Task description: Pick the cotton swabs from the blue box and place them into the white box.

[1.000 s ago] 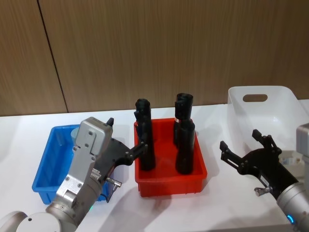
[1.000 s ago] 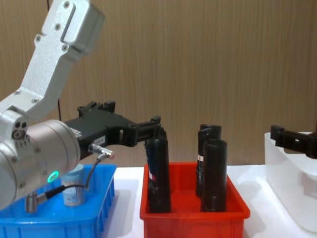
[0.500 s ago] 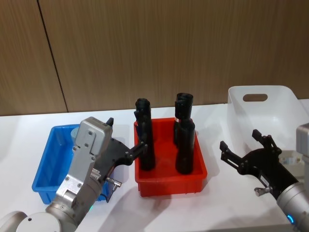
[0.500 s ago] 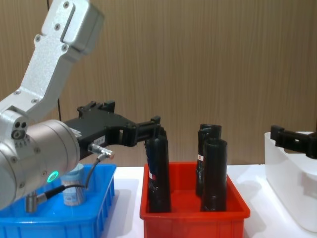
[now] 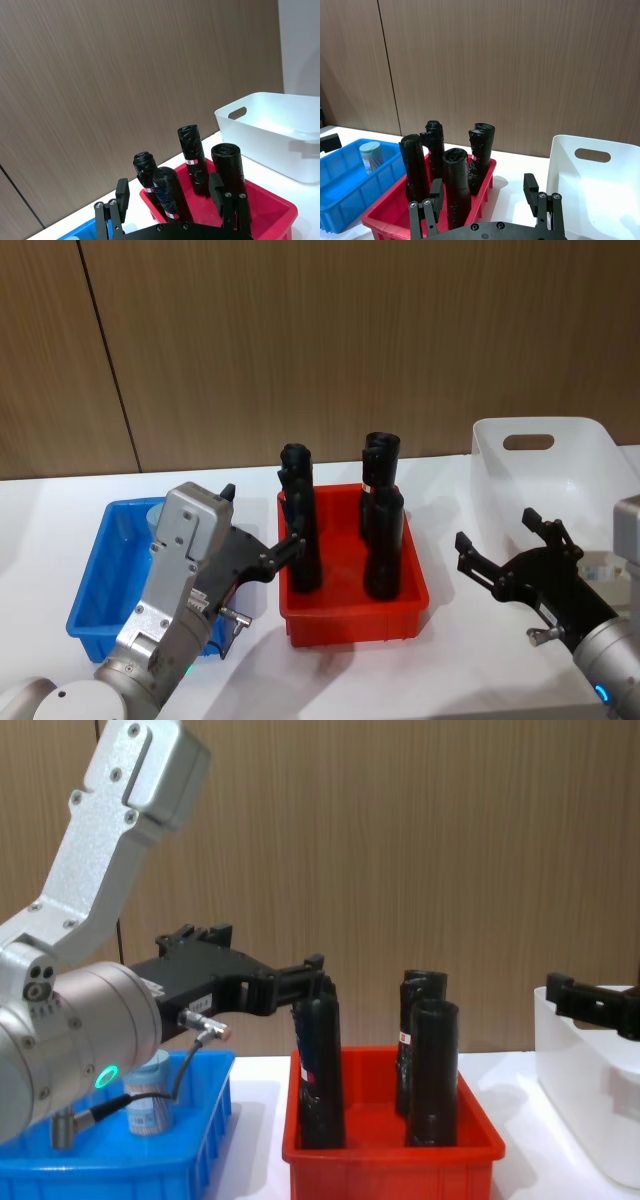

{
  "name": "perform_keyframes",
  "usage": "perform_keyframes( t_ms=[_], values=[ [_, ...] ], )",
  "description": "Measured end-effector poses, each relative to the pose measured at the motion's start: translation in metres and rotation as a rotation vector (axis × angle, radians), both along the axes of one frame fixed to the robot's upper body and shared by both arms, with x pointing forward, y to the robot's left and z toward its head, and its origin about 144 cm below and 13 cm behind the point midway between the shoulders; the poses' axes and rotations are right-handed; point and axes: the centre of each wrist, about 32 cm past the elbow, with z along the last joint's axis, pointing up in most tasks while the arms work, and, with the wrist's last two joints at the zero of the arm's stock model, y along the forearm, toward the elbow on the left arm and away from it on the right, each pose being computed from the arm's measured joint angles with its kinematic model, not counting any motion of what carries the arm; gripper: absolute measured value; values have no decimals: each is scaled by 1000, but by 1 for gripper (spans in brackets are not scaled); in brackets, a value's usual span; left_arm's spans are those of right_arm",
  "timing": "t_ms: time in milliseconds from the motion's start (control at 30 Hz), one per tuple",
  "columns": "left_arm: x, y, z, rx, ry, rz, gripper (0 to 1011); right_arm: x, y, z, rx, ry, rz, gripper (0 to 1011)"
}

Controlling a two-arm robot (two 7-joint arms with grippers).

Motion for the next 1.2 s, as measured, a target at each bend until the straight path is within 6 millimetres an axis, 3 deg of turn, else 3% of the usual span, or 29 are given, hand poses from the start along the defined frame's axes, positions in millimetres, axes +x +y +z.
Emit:
perform_keyframes(
  t_ms=[700,1200],
  values=[
    [0,0,0,0,0,0,1004,12,-3,-5,5,29,52,1002],
    [0,0,0,0,0,0,1004,55,-11,-14,10,124,193,1002]
  ],
)
